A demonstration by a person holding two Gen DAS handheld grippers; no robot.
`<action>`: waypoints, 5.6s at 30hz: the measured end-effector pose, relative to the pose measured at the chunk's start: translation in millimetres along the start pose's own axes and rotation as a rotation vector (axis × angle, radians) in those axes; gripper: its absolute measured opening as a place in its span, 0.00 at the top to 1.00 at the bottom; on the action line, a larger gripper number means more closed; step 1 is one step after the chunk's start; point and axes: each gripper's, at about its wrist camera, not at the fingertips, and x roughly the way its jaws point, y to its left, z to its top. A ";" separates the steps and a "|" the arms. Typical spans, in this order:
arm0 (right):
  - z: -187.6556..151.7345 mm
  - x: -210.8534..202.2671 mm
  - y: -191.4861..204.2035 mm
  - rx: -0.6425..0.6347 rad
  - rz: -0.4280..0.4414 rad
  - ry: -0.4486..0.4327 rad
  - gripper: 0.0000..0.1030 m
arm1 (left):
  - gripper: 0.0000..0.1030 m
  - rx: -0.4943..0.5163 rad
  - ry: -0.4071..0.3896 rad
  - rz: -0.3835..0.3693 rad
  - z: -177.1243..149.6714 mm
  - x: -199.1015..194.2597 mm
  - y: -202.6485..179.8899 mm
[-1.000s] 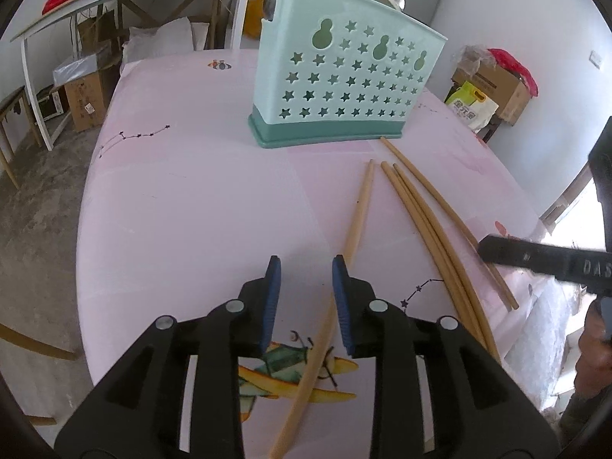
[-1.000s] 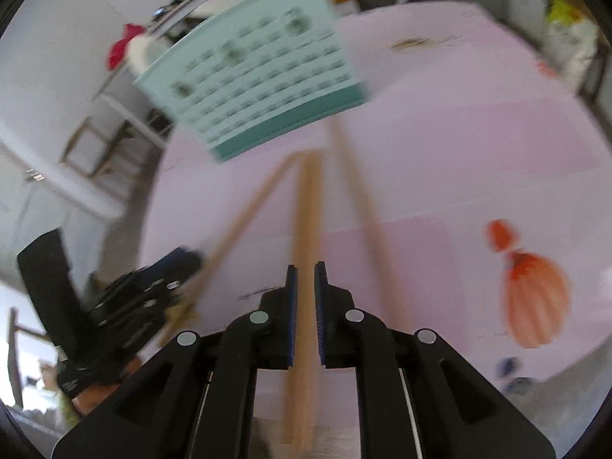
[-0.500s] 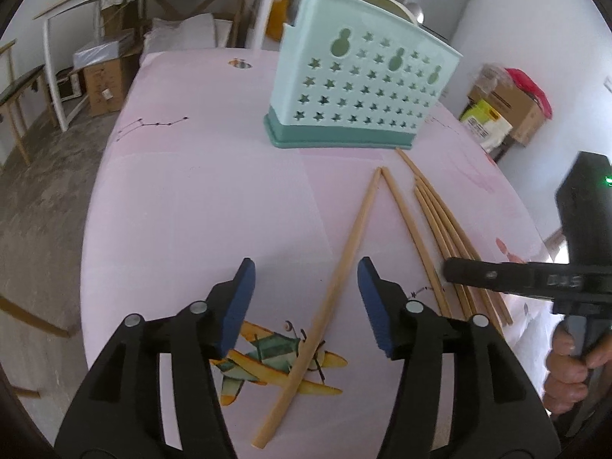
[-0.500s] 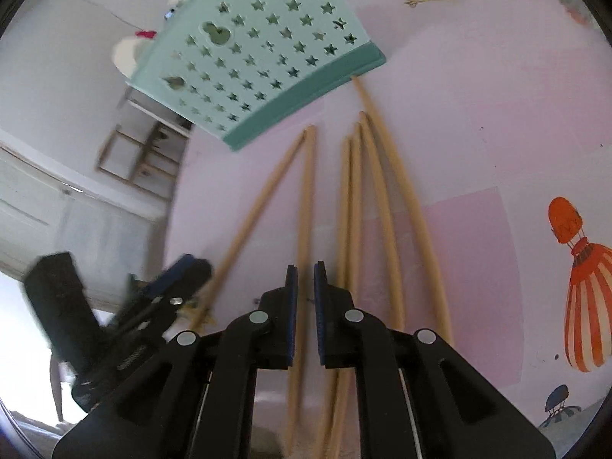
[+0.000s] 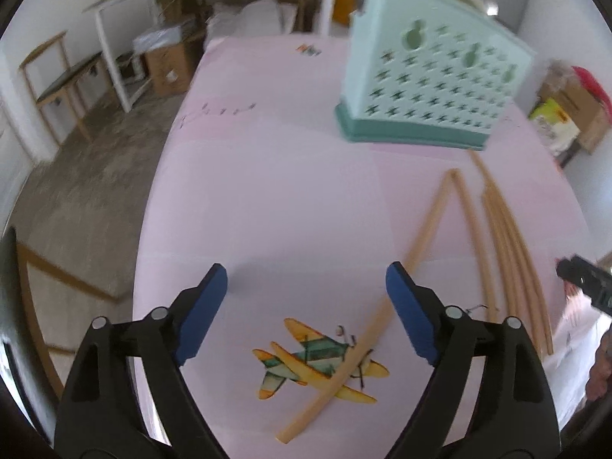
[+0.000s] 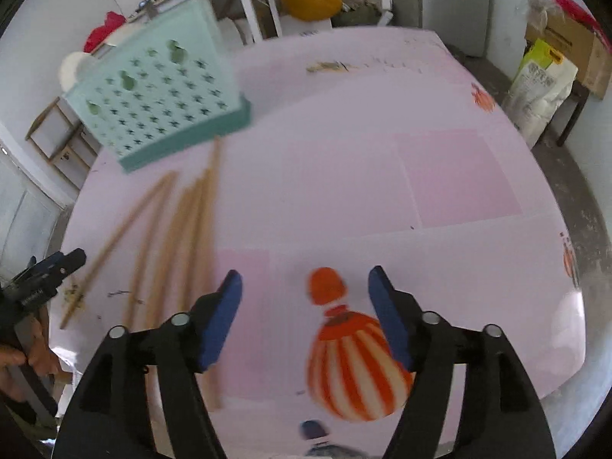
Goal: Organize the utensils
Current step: 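Close the left gripper on one wooden chopstick, then lift the chopstick with the left gripper while the right grasps another chopstick, then insert the chopstick into the green holder with the left gripper while the right carries its chopstick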
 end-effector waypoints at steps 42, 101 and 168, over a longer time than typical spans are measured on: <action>12.2 12.9 -8.8 0.092 0.085 -0.042 0.05 | 0.37 0.195 -0.086 -0.224 3.1 -23.7 -23.0; 4.5 7.1 63.8 -0.270 0.155 0.069 0.80 | 0.95 0.118 0.058 -0.169 12.0 19.6 -54.5; 86.5 -57.6 27.8 -0.042 0.214 -0.223 0.94 | 0.96 0.048 -0.432 -0.430 100.1 -125.7 -21.0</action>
